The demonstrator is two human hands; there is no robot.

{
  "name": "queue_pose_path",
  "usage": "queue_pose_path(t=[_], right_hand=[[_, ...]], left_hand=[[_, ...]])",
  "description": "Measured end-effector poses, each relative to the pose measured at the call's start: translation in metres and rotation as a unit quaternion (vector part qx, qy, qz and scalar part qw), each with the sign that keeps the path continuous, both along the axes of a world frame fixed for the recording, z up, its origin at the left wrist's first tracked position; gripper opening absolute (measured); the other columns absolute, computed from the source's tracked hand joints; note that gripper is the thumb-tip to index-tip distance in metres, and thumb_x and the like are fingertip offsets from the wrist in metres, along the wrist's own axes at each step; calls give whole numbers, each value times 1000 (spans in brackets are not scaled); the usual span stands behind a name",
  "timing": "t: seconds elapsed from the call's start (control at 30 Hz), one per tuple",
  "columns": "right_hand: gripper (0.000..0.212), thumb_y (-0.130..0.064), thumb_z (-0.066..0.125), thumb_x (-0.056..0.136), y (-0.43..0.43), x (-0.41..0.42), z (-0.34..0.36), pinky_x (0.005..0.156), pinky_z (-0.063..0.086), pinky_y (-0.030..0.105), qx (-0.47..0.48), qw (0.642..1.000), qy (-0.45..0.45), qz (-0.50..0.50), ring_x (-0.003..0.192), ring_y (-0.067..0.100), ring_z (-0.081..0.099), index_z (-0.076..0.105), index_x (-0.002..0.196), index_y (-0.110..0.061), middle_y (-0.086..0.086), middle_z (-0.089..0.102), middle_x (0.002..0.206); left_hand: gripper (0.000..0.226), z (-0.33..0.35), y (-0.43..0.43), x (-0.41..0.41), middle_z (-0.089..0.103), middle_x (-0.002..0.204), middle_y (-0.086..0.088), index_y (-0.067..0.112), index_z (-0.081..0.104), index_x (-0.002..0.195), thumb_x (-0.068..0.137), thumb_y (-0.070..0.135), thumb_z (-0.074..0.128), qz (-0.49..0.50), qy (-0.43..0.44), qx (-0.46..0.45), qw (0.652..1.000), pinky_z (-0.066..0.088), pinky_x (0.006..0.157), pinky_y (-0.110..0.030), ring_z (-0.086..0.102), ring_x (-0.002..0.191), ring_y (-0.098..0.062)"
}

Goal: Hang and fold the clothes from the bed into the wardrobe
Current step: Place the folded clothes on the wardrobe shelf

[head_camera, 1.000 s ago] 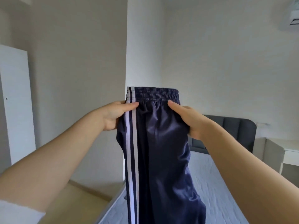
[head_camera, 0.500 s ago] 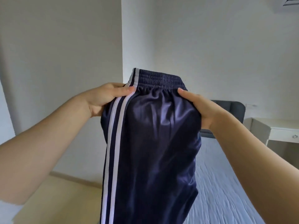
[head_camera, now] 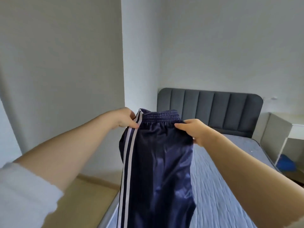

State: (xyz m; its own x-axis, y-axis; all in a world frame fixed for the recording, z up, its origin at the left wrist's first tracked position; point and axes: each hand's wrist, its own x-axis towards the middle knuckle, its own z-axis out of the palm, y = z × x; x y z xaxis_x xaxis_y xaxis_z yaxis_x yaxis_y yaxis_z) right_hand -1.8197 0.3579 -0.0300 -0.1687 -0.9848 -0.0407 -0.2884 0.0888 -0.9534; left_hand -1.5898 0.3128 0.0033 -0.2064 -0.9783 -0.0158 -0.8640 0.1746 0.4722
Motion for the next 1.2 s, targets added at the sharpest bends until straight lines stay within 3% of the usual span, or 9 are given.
queue_pose_path(t=[0.07,0.2,0.27,0.4,0.47,0.6,0.77,0.97,1.2], right_hand=[[12,-18,64,88,-34,-10,2,67,51,29,-52,996,19,-63,72,22,58,67,87,-6,9,63,77],[20,-18,56,91,-76,-35,34,68,47,34,-161,977,7,-141,74,21,50,63,80,-4,11,58,73],[22,-18,53,92,-81,-43,52,64,44,34,-207,968,6,-144,72,20,47,59,73,-11,7,56,70],[21,-14,46,93,-71,-50,82,62,42,23,-287,948,-39,-130,66,12,49,61,82,-23,-5,56,69],[23,-12,44,94,-58,-51,90,61,45,16,-305,943,-58,-121,66,5,53,63,89,-25,-11,60,73],[26,-11,43,95,-22,-48,86,63,48,19,-298,947,-66,-100,70,6,55,63,85,-24,-8,62,76],[30,-9,45,93,45,-29,58,47,43,12,-285,945,-114,-110,55,-1,56,64,77,-25,-6,61,70],[27,-9,47,93,132,2,-20,62,49,23,-177,958,-161,-157,72,12,59,65,77,-22,-2,66,78],[25,-8,47,89,210,31,-129,56,36,25,-52,958,-165,-229,65,17,45,57,66,-12,4,52,67]], left_hand=[[9,-1,-30,-29,56,88,-6,13,58,86,84,20,63,27,16,-74,997,36,63,-24,49,79,-22],[17,24,-65,-75,52,100,0,22,51,106,92,13,51,65,269,-109,955,41,38,-14,63,59,-19],[23,40,-70,-84,52,108,0,25,47,114,94,13,50,45,353,-100,929,49,40,-20,68,64,-19],[15,65,-61,-82,54,88,1,23,46,101,92,16,55,16,416,-158,895,52,44,-25,67,62,-17],[15,71,-49,-78,53,83,1,24,46,93,91,15,58,8,432,-173,885,54,45,-26,66,56,-14],[19,67,-14,-70,55,80,0,24,45,83,91,13,59,-36,434,-154,887,56,49,-27,64,47,-9],[17,40,46,-50,59,77,2,22,49,83,90,10,60,-59,431,-120,893,55,48,-24,64,49,-7],[16,-45,122,-19,58,58,11,23,53,84,87,13,64,-79,392,-27,916,47,45,-15,54,43,1],[17,-149,190,8,47,45,13,21,55,85,85,7,65,-77,379,117,915,36,39,-13,41,38,-1]])
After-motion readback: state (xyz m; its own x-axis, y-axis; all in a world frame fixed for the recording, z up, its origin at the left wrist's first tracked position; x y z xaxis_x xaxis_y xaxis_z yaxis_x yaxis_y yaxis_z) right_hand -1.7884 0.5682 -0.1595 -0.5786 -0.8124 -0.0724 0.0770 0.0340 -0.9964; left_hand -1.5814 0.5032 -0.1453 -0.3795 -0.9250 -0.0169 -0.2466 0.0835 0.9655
